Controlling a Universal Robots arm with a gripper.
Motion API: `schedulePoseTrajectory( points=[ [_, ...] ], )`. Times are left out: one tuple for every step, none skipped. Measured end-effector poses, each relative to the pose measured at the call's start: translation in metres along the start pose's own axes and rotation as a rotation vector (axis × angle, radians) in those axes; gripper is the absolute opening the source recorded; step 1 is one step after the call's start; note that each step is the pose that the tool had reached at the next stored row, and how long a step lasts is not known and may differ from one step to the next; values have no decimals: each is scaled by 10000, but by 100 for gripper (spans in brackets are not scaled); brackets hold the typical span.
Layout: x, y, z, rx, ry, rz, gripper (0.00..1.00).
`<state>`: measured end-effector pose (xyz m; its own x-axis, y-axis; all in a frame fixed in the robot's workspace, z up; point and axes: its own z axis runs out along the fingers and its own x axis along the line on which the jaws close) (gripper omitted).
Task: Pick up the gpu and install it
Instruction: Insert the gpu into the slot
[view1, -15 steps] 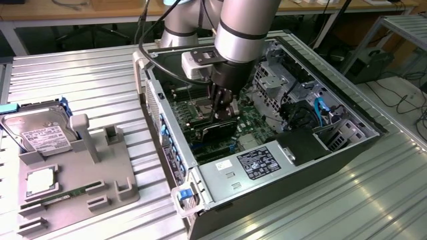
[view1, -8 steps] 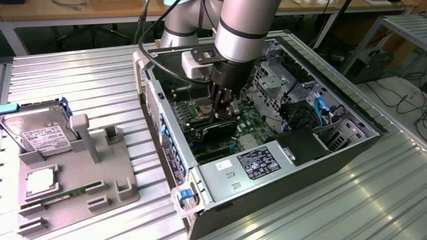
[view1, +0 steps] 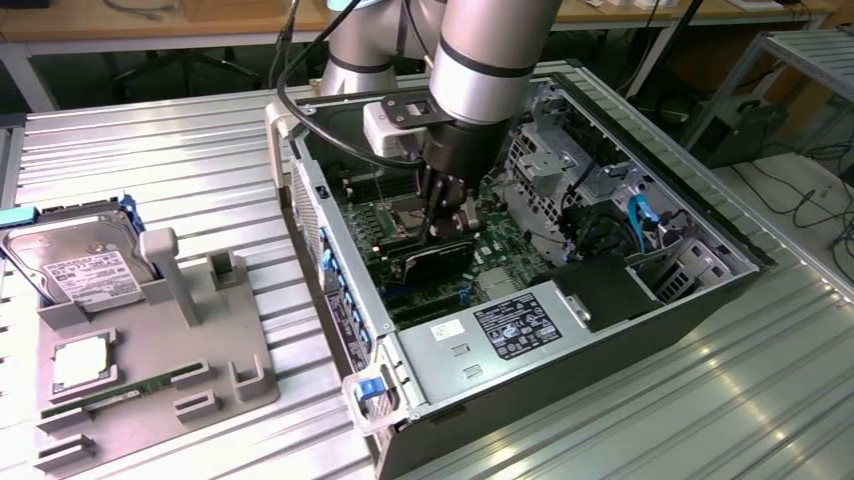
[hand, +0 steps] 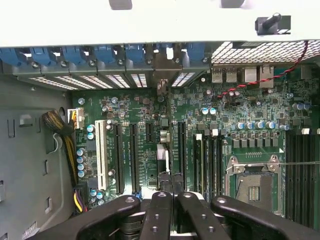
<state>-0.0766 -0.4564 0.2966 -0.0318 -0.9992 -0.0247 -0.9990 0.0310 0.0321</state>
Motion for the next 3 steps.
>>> schedulePoseTrajectory(
  points=[
    [0, 0, 0, 0, 0, 0, 11],
    [0, 0, 0, 0, -1, 0, 11],
    [0, 0, 0, 0, -1, 0, 11]
  ],
)
